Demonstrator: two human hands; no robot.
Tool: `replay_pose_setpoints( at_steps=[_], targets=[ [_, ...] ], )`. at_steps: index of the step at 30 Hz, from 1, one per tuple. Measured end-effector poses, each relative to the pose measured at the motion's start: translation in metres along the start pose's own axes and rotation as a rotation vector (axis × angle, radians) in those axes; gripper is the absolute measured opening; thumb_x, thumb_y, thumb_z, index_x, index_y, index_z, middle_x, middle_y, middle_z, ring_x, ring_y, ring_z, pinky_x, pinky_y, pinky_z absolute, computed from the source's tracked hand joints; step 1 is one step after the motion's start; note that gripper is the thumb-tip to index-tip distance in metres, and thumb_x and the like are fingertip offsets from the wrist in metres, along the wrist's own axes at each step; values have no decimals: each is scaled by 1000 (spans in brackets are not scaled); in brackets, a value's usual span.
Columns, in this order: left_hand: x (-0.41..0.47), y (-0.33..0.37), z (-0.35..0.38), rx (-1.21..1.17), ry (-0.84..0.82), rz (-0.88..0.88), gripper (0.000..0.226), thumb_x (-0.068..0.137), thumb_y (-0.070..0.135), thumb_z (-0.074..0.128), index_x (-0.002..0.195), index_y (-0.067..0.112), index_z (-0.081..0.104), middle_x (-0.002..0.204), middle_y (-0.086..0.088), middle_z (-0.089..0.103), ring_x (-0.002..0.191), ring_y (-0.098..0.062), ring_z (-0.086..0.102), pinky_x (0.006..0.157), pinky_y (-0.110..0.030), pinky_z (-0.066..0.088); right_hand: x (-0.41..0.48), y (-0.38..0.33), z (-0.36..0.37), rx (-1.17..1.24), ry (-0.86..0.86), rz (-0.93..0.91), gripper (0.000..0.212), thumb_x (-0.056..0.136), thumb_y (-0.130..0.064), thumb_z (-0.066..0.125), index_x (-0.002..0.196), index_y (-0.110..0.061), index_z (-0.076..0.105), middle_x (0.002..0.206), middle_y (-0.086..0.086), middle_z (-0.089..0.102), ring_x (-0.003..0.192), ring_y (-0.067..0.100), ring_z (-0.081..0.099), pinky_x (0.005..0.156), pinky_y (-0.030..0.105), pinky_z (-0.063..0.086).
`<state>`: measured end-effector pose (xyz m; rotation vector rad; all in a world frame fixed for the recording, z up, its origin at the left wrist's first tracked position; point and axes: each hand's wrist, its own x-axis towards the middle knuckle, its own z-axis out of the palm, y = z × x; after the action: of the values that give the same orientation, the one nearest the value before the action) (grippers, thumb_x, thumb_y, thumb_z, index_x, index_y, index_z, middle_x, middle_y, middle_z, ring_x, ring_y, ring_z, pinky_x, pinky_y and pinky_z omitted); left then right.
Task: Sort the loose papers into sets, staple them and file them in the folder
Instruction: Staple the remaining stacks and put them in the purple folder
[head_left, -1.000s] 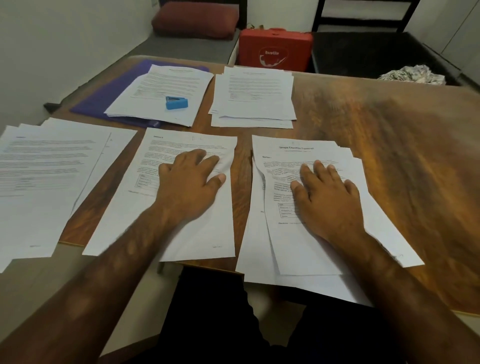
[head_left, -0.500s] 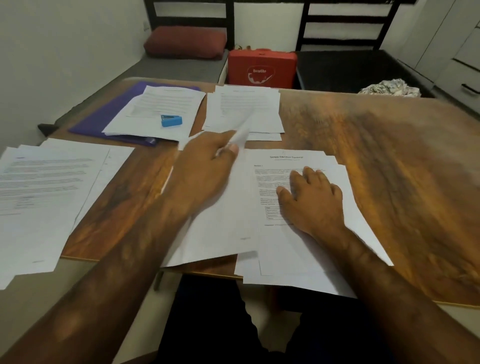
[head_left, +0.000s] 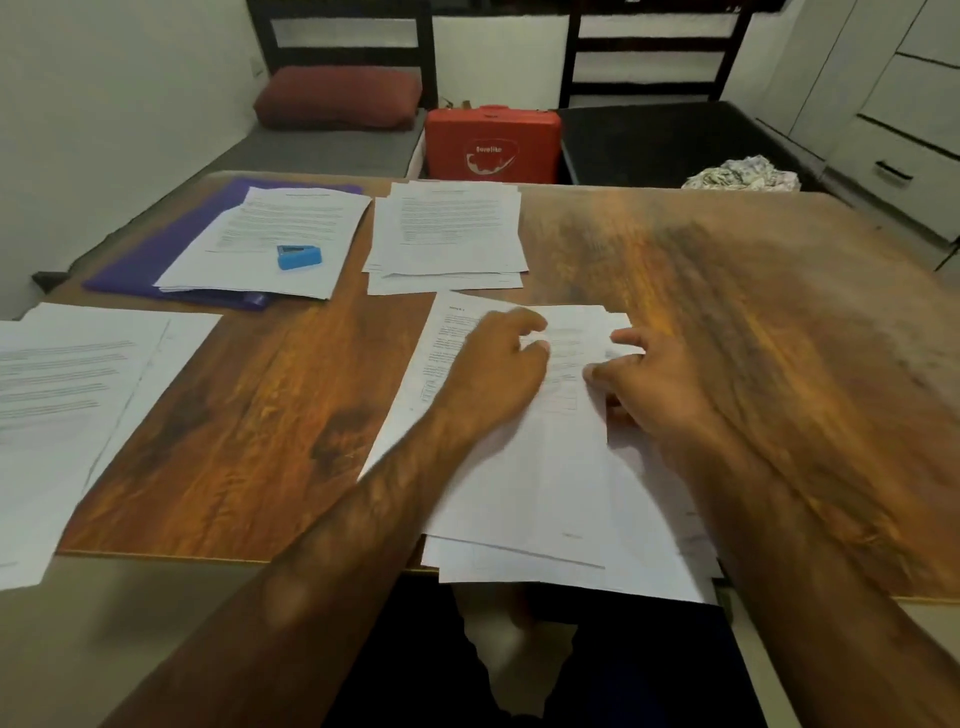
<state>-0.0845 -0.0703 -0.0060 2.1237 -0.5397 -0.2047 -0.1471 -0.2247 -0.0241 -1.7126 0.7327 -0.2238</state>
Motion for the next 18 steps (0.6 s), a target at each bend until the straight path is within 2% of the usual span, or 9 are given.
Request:
replay_pose_setpoints(
  at_steps=[2,3,5,6,7,10,12,15,18],
  targets=[
    [5,-12,-17,91,103,9,24,100,18,60,121,27,64,122,9,60,106,-9,63,88,-2,43,7,7,-5,-92,57,-28,42,89,-3,67,127,-20,60,104,6,71,75,23,71,48,28,53],
    [10,-21,-26,177,144,1,22,98,22,62,116,34,62,117,12,60,99,-6,62,86,-1,44,9,9,-8,-163,88,-58,44,87,-3,63,127,-20,61,110,7,71,79,26,70,55,29,53],
    [18,-37,-41,314,188,-70,17,98,29,63,114,35,61,119,9,64,95,-9,61,91,-19,51,12,13,-14,-381,131,-116,47,87,-8,62,133,-18,61,128,8,66,103,29,66,81,33,52],
    [22,-44,-46,392,181,-125,15,101,29,61,116,30,62,123,4,64,95,-12,60,89,-24,50,12,15,-16,-507,143,-141,45,89,-12,63,134,-16,61,132,7,64,111,28,63,92,34,51],
    [26,-51,-48,476,181,-165,17,103,30,58,119,24,63,125,0,64,98,-15,60,89,-27,49,10,16,-17,-608,141,-165,42,90,-17,63,132,-16,61,131,5,64,110,26,61,95,34,49],
    [37,-64,-46,625,162,-194,28,105,37,53,123,18,64,133,-10,62,114,-27,61,103,-40,51,9,21,-15,-746,143,-204,31,89,-27,61,120,-20,61,119,3,67,91,18,54,81,31,44],
    [40,-68,-40,683,165,-174,32,106,41,51,128,21,62,140,-11,56,122,-29,58,107,-43,50,8,23,-13,-770,164,-211,32,89,-31,61,120,-22,60,120,2,67,88,17,52,78,29,39],
    [40,-66,-28,680,177,-166,37,108,38,45,139,22,57,150,-11,46,133,-30,48,111,-43,43,4,26,-12,-732,193,-205,44,91,-31,61,134,-22,55,133,3,64,104,26,60,86,30,41],
    [43,-70,-20,590,231,-54,36,107,38,46,138,25,59,144,-8,53,129,-29,52,112,-46,45,-5,31,-8,-741,259,-255,51,90,-32,58,140,-25,48,139,6,61,113,36,64,97,41,50]
  ],
)
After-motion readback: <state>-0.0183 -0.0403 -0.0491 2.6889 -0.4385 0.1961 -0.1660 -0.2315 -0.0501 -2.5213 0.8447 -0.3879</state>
